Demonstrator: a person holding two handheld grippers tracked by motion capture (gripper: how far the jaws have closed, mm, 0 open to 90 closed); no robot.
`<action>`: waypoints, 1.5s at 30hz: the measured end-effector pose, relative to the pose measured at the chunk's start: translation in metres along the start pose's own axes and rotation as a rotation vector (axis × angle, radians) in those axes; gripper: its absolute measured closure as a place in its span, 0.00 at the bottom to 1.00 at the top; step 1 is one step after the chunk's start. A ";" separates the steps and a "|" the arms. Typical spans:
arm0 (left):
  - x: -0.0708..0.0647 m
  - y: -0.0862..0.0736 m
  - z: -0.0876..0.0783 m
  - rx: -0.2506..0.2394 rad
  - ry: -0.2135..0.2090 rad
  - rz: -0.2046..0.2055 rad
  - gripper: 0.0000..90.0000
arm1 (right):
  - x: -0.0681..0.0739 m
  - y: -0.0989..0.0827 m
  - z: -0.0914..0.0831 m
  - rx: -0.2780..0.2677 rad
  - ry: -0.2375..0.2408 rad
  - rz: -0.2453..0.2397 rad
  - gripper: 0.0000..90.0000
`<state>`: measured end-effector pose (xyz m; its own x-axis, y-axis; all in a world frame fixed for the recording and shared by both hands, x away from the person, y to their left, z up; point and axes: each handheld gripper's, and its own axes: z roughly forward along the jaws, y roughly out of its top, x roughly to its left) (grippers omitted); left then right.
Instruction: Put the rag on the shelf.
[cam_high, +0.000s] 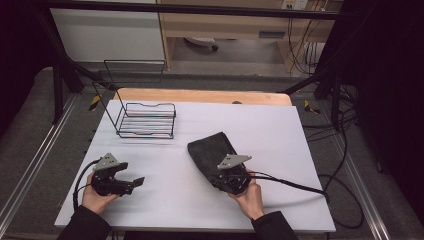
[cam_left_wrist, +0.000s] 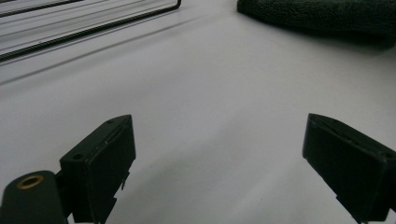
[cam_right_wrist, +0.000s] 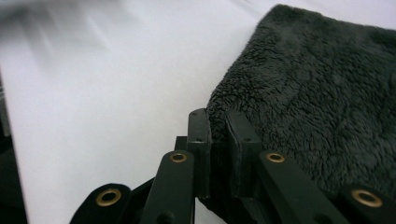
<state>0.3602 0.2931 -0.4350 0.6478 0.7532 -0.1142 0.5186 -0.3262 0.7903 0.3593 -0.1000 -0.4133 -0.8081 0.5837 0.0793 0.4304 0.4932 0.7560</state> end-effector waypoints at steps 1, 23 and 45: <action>0.000 0.000 0.000 0.001 0.000 0.000 0.10 | 0.000 0.000 0.000 0.000 0.000 0.000 0.91; 0.001 0.000 -0.001 0.001 0.002 -0.010 0.10 | 0.049 0.025 0.038 0.017 0.065 -0.038 0.91; -0.010 0.006 -0.001 0.006 -0.024 -0.035 0.13 | 0.053 0.032 0.049 -0.007 0.080 -0.060 0.48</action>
<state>0.3563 0.2844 -0.4280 0.6421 0.7505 -0.1565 0.5449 -0.3032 0.7817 0.3497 -0.0215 -0.4171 -0.8619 0.5000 0.0850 0.3777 0.5210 0.7654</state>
